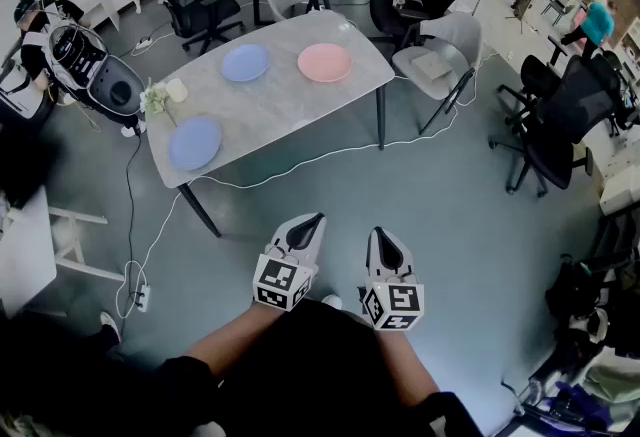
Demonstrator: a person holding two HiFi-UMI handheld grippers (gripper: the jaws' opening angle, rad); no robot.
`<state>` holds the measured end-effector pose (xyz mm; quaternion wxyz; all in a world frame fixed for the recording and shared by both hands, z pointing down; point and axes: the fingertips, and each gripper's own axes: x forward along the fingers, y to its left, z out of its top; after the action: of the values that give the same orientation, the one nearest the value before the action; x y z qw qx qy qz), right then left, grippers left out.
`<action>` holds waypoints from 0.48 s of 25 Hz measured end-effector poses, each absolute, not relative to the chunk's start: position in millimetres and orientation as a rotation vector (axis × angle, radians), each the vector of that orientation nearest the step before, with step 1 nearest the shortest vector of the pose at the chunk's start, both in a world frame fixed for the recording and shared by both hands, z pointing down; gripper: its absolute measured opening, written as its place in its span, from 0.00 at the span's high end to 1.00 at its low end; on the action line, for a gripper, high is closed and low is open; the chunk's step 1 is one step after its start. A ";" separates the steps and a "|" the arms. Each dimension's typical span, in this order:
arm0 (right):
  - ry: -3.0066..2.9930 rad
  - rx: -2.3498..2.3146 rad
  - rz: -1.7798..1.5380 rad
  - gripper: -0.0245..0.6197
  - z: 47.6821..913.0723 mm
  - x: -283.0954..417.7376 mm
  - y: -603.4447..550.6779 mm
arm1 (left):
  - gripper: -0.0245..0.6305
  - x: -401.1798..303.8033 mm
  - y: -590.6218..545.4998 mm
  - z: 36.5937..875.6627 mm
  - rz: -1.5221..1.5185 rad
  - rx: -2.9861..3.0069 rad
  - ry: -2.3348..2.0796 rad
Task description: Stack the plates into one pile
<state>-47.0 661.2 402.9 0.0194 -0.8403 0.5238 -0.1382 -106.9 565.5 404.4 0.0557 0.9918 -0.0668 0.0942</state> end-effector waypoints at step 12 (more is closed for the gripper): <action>1.547 -2.544 -0.496 0.94 430.1 -1.9 651.7 | 0.94 -68.5 550.1 441.4 0.331 2.959 -0.163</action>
<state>-1.9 651.7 430.1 0.0615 -0.8413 0.5115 -0.1640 -68.5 550.1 441.4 0.0797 0.9892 -0.0545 0.1107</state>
